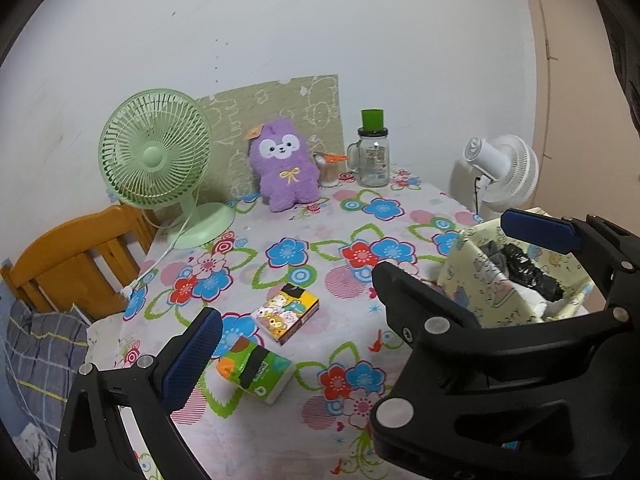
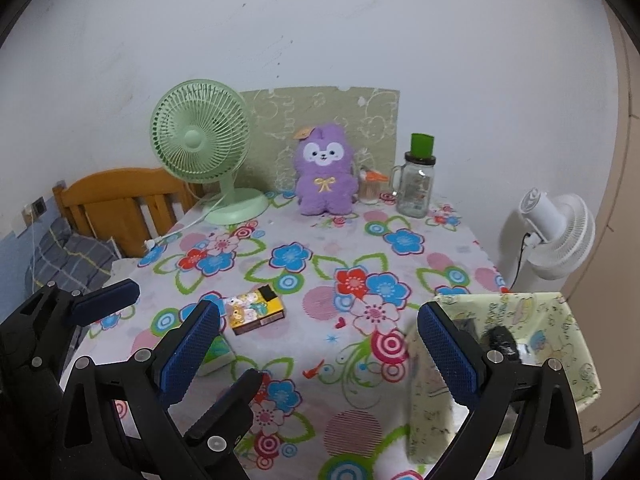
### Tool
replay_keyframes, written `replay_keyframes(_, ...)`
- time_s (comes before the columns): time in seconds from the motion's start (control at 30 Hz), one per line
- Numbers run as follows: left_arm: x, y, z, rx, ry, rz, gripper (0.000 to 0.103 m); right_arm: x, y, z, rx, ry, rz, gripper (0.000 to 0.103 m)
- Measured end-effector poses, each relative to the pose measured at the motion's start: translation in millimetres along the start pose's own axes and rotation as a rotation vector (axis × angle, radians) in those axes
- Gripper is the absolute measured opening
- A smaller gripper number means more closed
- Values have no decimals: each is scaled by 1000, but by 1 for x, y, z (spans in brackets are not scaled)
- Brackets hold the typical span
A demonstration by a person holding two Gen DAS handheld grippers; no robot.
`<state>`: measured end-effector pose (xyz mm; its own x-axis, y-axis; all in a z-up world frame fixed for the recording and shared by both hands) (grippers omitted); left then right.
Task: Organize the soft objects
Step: 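Withdraw both tools from the gift box toward the two tissue packs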
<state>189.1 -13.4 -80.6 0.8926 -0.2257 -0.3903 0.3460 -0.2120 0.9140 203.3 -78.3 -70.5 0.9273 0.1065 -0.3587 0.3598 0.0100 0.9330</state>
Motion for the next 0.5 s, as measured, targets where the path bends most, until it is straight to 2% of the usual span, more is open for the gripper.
replay_keyframes(0.27, 13, -9, -12, -18, 14, -23, 103, 18, -9, -7, 1, 5, -29, 100)
replay_keyframes(0.5, 26, -21, -25, -43, 24, -55, 103, 40, -23, -12, 16, 6, -93, 100)
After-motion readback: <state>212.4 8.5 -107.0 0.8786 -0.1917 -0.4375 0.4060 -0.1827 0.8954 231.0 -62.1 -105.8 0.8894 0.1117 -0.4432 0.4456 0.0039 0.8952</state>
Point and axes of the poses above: each gripper's, at about its wrist camera, not at the fingertips, and x roughly the way its jaws point, z to its right, y to its top, the point moved 5 cm from there along x, roughly the way its jaws point, and after that the axes turned 15 degrees about z, right-handed, at the moved point
